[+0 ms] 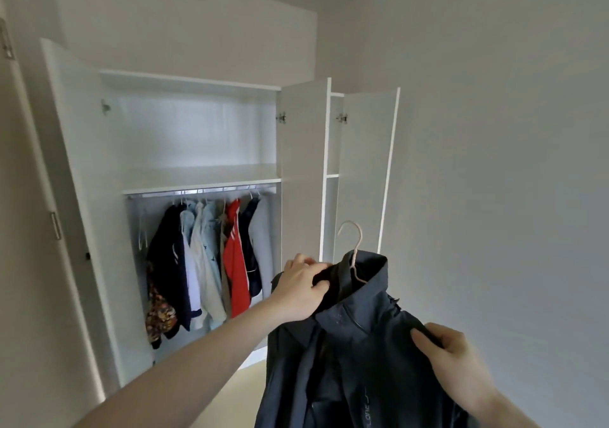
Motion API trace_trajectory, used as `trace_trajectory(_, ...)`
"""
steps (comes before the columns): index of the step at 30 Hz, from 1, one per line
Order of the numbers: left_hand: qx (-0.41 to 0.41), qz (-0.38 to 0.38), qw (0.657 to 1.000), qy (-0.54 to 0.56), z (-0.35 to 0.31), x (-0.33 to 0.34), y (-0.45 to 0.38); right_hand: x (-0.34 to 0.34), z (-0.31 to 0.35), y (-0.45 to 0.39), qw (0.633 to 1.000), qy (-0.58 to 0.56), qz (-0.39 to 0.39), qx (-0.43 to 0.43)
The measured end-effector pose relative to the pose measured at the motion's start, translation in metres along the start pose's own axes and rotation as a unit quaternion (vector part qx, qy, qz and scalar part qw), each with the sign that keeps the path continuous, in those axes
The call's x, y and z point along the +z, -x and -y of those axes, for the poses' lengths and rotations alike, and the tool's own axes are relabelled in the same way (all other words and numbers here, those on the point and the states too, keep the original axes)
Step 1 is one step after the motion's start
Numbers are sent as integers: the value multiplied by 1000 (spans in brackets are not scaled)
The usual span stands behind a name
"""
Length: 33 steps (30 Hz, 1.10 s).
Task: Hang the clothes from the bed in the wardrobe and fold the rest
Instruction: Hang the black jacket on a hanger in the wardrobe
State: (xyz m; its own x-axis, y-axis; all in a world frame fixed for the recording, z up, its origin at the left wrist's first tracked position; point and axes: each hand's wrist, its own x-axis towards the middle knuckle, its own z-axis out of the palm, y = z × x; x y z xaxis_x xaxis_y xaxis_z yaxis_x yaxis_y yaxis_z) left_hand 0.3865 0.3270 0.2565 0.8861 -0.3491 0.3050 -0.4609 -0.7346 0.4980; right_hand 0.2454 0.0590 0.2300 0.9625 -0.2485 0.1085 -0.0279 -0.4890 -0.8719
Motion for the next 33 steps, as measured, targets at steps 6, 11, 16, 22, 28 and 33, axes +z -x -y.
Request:
trace_trajectory(6,-19,-16,992,122,71,-34,-5,67,28,-45,999,-52,6,-3)
trace_trajectory(11,-31,-29,993,114,127,-60,-9,115,49,-76,998,-66,2,-6)
trace_trajectory(16,-64,-65,986,136,178,-78,-9,165,67,-104,997,-75,21,-25)
trace_trajectory(22,-130,-112,973,156,247,-86,-14,217,79,-151,995,-68,72,-31)
trace_trajectory(28,-193,-167,955,150,310,-87,-33,273,77,-218,988,-68,139,-22)
trace_trajectory(33,-255,-205,939,107,339,-88,-52,326,75,-272,975,-99,200,-9)
